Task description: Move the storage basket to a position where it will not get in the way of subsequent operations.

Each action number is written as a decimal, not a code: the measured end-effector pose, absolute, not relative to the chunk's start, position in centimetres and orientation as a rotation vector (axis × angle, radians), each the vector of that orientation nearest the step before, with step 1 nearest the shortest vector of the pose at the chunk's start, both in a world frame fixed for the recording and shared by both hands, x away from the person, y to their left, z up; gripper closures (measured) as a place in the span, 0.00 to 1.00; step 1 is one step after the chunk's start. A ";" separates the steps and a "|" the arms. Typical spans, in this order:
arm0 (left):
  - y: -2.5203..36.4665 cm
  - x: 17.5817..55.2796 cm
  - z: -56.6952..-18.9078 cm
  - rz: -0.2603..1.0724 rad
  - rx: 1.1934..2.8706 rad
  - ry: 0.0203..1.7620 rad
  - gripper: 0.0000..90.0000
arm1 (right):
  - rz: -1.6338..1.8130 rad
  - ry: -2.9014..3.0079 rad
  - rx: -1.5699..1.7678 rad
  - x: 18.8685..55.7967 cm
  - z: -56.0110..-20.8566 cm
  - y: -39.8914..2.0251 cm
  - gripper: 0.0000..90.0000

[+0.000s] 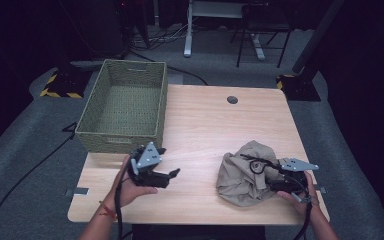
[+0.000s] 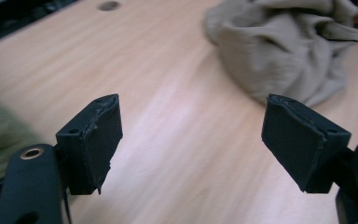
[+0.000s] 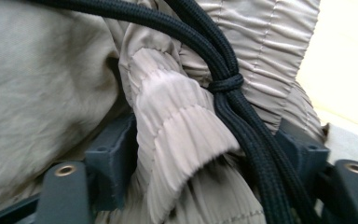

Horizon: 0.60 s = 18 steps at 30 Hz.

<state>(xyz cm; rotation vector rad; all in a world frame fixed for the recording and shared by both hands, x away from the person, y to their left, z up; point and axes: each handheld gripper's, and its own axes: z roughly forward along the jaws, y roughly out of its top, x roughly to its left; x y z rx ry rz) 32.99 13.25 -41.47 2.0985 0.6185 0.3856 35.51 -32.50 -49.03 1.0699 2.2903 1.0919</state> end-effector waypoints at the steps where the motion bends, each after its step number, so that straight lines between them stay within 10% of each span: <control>1: 12.5 32.9 -41.8 0.370 2.116 0.604 0.23 | 1.099 2.301 1.055 35.5 -48.9 -32.0 0.37; 11: 3.5 33.1 -46.3 0.273 2.230 0.498 0.24 | 1.104 2.312 0.955 35.4 -47.3 -28.4 0.40; 18: 1.9 34.7 -48.4 0.347 2.336 0.552 0.46 | 1.137 2.285 0.871 35.3 -45.5 -28.3 0.63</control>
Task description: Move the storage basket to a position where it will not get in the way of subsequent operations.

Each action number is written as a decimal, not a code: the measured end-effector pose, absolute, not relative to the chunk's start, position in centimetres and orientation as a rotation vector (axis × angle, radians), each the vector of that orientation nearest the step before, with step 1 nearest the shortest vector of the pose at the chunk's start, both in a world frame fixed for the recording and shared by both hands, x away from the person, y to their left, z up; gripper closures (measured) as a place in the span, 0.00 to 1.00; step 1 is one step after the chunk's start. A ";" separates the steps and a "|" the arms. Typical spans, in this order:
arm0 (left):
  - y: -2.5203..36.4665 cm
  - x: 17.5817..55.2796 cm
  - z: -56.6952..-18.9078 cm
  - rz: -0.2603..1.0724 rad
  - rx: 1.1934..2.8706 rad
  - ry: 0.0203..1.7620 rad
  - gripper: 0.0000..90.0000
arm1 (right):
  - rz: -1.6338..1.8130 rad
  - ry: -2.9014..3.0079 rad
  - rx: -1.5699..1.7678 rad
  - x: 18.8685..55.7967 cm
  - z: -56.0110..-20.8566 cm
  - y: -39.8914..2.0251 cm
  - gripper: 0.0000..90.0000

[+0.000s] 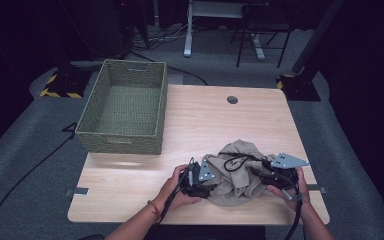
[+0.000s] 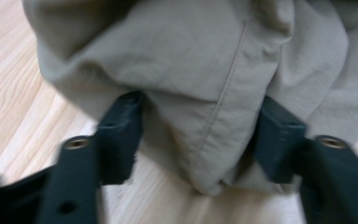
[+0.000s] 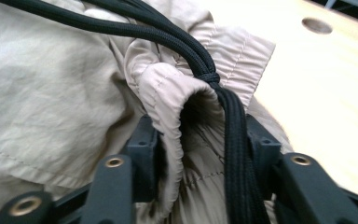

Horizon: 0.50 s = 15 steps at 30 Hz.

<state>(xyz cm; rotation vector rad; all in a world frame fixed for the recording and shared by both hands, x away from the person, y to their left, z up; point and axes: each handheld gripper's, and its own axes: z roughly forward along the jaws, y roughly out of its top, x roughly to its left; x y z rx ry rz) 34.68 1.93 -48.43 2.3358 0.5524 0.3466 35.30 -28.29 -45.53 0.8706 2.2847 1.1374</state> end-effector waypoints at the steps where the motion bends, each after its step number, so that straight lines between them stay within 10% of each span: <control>1: 2.1 34.8 -48.6 0.334 2.337 0.569 0.52 | 1.134 2.286 0.865 35.3 -45.4 -28.3 0.65; 8: 3.1 35.4 -48.9 0.367 2.380 0.550 0.89 | 1.129 2.257 0.791 35.7 -43.3 -28.1 0.70; 15: 5.4 34.8 -47.0 0.420 2.369 0.518 0.97 | 1.122 2.230 0.770 36.6 -41.2 -28.0 0.69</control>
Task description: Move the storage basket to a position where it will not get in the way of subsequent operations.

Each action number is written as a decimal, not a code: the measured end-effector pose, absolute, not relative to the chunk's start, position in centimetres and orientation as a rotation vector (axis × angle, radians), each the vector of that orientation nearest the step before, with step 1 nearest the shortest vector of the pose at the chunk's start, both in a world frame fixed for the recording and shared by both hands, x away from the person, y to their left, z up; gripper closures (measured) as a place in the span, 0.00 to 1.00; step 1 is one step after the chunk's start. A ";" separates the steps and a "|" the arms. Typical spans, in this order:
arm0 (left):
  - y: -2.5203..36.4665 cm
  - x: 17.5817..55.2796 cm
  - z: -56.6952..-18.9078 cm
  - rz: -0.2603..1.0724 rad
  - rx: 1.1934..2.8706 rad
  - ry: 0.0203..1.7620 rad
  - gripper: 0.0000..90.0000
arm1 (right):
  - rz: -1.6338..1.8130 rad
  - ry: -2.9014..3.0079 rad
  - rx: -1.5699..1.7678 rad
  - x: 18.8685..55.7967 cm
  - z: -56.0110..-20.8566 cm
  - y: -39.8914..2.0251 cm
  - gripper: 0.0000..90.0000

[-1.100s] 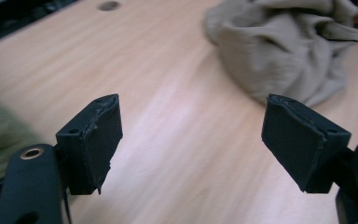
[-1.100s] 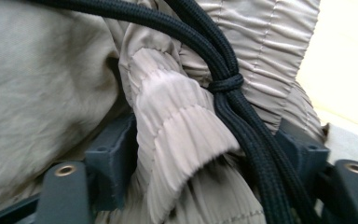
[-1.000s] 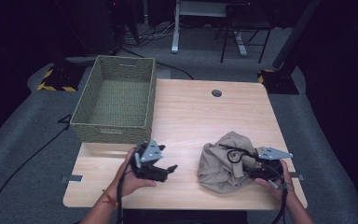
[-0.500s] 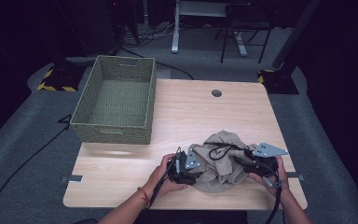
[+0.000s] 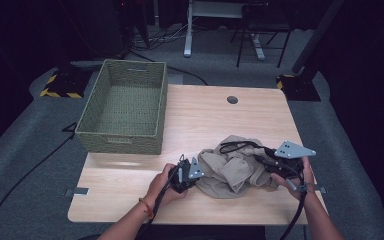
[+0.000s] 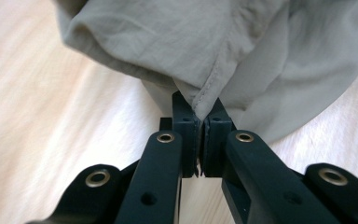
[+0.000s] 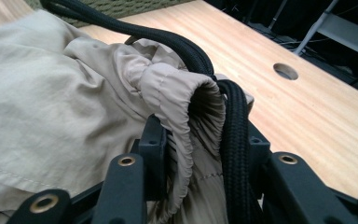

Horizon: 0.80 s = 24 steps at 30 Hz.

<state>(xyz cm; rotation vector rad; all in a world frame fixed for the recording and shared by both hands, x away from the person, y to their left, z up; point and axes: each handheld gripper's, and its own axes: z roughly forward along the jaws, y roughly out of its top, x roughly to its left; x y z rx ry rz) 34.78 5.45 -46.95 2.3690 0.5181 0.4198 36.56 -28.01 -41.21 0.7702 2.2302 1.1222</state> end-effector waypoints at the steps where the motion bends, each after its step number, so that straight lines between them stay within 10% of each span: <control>1: 6.2 34.6 -46.4 0.427 2.356 0.535 0.97 | 1.124 2.230 0.768 36.8 -41.0 -28.0 0.70; 15: 11.2 33.9 -44.3 0.495 2.305 0.649 0.93 | 1.068 2.281 0.888 42.7 -40.7 -26.8 0.57; 24: 9.7 33.9 -44.9 0.430 2.247 0.698 0.37 | 1.013 2.168 1.017 44.5 -41.3 -28.2 0.35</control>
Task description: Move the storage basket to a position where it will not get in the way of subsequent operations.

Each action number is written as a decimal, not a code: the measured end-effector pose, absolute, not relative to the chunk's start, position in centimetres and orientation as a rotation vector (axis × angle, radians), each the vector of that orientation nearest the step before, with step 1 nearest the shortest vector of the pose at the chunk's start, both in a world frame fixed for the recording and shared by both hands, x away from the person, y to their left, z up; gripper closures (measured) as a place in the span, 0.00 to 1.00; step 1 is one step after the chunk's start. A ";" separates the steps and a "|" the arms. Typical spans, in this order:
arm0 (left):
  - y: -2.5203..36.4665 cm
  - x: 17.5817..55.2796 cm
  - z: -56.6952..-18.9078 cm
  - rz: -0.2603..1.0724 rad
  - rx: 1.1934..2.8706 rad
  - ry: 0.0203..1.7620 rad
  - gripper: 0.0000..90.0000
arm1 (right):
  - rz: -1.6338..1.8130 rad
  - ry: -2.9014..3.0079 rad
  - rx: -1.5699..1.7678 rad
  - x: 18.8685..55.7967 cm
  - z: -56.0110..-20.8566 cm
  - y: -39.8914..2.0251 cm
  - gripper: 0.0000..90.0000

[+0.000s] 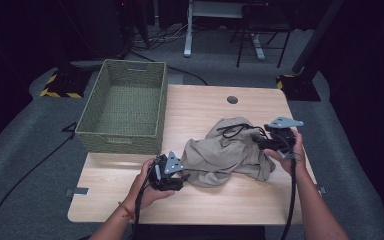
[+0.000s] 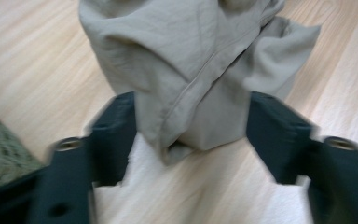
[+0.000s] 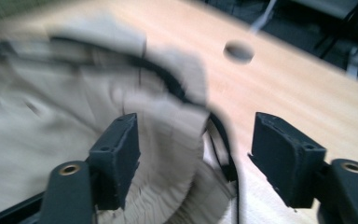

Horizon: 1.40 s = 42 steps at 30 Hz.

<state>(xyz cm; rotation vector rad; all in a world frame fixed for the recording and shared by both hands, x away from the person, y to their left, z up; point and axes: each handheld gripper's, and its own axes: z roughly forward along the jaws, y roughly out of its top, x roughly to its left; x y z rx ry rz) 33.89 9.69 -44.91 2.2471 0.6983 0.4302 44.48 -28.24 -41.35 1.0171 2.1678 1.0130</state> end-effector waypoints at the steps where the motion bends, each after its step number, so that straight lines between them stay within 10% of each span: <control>1: 9.5 33.9 -45.0 0.428 2.251 0.702 0.35 | 1.051 2.140 1.014 43.9 -40.7 -28.7 0.34; 17: 5.3 31.3 -45.2 0.400 2.220 0.526 0.31 | 1.015 2.412 0.827 37.4 -45.6 -28.3 0.37; 24: 2.0 31.6 -47.0 0.370 2.327 0.461 0.41 | 0.985 2.334 0.853 38.0 -46.7 -28.5 0.74; 32: 3.4 33.8 -48.8 0.320 2.356 0.557 0.68 | 1.009 2.313 0.841 38.3 -46.4 -29.1 0.91; 36: 4.1 34.2 -49.1 0.320 2.380 0.547 0.80 | 1.034 2.301 0.867 38.6 -46.0 -28.7 0.56; 42: 4.4 34.4 -49.3 0.327 2.385 0.520 0.83 | 0.958 2.331 0.979 40.2 -46.8 -26.9 0.34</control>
